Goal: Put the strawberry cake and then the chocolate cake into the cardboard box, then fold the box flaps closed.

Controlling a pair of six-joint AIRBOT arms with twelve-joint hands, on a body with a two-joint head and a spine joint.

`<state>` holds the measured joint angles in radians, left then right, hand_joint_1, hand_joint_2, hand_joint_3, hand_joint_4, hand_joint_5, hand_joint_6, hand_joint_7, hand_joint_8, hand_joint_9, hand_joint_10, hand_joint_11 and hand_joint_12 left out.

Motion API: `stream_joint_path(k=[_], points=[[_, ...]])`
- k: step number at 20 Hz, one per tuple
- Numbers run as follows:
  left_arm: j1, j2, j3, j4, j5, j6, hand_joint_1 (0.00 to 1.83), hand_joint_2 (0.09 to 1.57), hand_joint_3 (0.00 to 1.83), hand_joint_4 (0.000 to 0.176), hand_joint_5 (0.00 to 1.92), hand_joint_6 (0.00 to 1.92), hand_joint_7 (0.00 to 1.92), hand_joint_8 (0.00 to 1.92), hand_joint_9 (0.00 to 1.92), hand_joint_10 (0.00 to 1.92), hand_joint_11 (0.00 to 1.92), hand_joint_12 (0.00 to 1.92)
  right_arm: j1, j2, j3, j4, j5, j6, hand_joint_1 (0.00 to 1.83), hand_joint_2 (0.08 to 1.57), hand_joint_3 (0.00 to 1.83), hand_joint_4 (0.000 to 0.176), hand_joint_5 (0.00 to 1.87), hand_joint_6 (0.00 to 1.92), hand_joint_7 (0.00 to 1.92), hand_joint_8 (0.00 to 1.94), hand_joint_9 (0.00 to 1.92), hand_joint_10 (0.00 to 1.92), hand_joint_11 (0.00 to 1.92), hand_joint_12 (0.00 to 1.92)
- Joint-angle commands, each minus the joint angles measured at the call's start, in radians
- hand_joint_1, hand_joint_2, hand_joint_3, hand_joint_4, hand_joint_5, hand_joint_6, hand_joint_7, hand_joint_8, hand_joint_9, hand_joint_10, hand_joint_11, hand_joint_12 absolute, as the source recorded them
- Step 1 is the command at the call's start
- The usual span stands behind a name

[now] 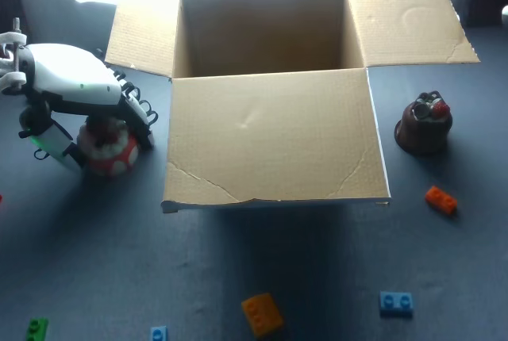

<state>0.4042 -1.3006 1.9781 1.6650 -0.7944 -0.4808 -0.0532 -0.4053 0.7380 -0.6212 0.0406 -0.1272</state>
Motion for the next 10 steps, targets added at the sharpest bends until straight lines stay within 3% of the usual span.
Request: stream_joint_path(k=[1, 2, 4, 5, 8, 10], points=[[0.004, 0.006, 0.005, -0.02, -0.003, 0.003, 1.35, 1.07, 0.0, 0.0, 0.61, 0.64, 0.44, 0.94, 0.52, 1.44, 0.56, 1.64, 0.013, 0.012, 0.006, 0.007, 0.083, 0.011, 0.61, 1.1, 0.0, 0.0, 0.02, 0.0, 0.04, 0.0, 0.06, 0.0, 0.0, 0.26], [0.004, 0.007, 0.005, -0.02, -0.004, -0.003, 1.59, 1.11, 0.0, 0.0, 0.55, 0.89, 0.39, 1.11, 0.78, 1.35, 0.6, 1.63, 0.013, 0.012, 0.006, 0.007, 0.083, 0.011, 0.6, 1.1, 0.0, 0.0, 0.01, 0.0, 0.04, 0.0, 0.06, 0.0, 0.0, 0.27], [0.004, 0.009, 0.003, -0.02, -0.012, -0.022, 1.6, 1.11, 0.0, 0.0, 0.54, 0.92, 0.39, 1.12, 0.79, 1.34, 0.6, 1.64, 0.013, 0.012, 0.006, 0.007, 0.083, 0.011, 0.6, 1.09, 0.0, 0.0, 0.01, 0.0, 0.04, 0.0, 0.06, 0.0, 0.0, 0.27], [0.004, 0.011, 0.002, -0.02, -0.016, -0.03, 1.6, 1.13, 0.0, 0.0, 0.49, 1.04, 0.37, 1.16, 0.76, 1.39, 0.56, 1.69, 0.012, 0.012, 0.006, 0.007, 0.083, 0.011, 0.62, 1.09, 0.0, 0.0, 0.03, 0.01, 0.05, 0.0, 0.08, 0.01, 0.0, 0.35], [0.004, 0.022, -0.006, -0.02, -0.023, -0.047, 1.6, 1.13, 0.0, 0.0, 0.48, 1.05, 0.37, 1.17, 0.75, 1.4, 0.55, 1.7, 0.011, 0.012, 0.006, 0.007, 0.081, 0.015, 0.59, 1.09, 0.0, 0.0, 0.02, 0.0, 0.03, 0.0, 0.06, 0.0, 0.0, 0.3], [0.001, 0.031, -0.01, -0.02, -0.028, -0.057, 1.6, 1.13, 0.0, 0.0, 0.51, 0.99, 0.39, 1.15, 0.77, 1.38, 0.54, 1.68, 0.011, 0.012, 0.006, 0.007, 0.07, 0.026, 0.62, 1.08, 0.0, 0.0, 0.04, 0.01, 0.06, 0.0, 0.09, 0.01, 0.0, 0.39]])
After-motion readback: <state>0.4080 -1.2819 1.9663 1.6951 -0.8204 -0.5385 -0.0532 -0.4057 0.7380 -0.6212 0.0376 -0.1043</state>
